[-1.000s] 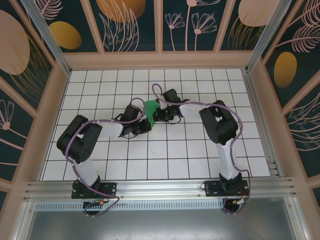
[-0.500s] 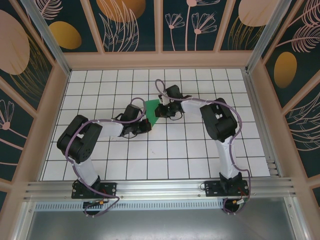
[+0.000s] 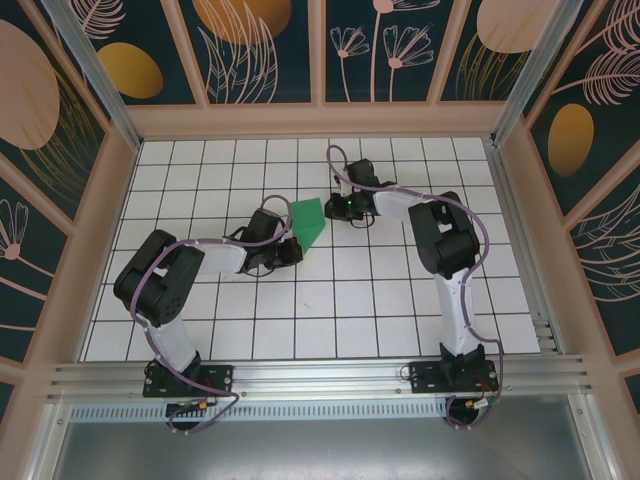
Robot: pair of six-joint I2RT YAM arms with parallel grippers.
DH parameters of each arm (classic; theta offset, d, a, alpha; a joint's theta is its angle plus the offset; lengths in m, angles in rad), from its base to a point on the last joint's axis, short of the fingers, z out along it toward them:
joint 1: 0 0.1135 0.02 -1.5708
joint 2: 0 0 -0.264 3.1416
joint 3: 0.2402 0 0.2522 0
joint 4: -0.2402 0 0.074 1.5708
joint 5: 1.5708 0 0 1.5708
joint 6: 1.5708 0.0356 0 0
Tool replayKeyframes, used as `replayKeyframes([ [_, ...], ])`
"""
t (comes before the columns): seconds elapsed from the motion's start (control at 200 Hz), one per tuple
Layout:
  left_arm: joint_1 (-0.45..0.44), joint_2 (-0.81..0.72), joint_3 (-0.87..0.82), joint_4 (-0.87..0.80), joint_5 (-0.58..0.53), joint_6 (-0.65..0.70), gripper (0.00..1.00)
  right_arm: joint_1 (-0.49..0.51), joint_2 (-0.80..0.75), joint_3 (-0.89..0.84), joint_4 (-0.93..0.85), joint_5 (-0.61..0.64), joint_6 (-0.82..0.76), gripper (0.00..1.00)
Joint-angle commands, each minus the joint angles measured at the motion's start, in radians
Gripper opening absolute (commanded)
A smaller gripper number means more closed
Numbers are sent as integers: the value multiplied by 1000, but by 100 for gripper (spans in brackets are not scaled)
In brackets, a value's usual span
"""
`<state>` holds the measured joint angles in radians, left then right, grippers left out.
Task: Fold a paper plane with a square sheet of paper (pick it up from the middle)
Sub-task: Third fold the triangle at the center of the table.
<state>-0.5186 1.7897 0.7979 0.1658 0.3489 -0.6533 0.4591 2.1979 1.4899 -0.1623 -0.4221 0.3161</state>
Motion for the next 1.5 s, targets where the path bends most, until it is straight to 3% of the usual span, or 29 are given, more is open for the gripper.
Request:
replayKeyframes([
  [0.0,6,-9,-42,-192,-84,26,4,3,-114,-30,31,41,4,16],
  [0.195,6,-163,-38,-147,-63,9,21,1,-282,-208,122,55,55,32],
  [0.33,8,-230,-60,-91,-145,-18,31,0,-354,-325,188,-24,102,43],
  [0.445,8,-231,-83,3,-151,-47,35,0,-378,-403,253,-107,149,49],
  [0.771,8,-101,-29,150,-100,-51,39,6,-335,-433,284,-168,185,51],
  [0.921,8,-82,-29,209,-100,17,37,10,-317,-426,287,-187,187,51],
  [0.986,8,-51,-39,248,-77,49,29,9,-319,-430,287,-186,187,51],
  [1.171,9,-42,-84,357,36,88,19,-1,-371,-462,287,-172,175,51],
  [1.311,9,-52,-114,411,57,89,9,-16,-431,-519,319,-174,183,51],
  [1.491,11,-69,-142,477,107,32,4,-46,-497,-620,440,-238,251,53],
])
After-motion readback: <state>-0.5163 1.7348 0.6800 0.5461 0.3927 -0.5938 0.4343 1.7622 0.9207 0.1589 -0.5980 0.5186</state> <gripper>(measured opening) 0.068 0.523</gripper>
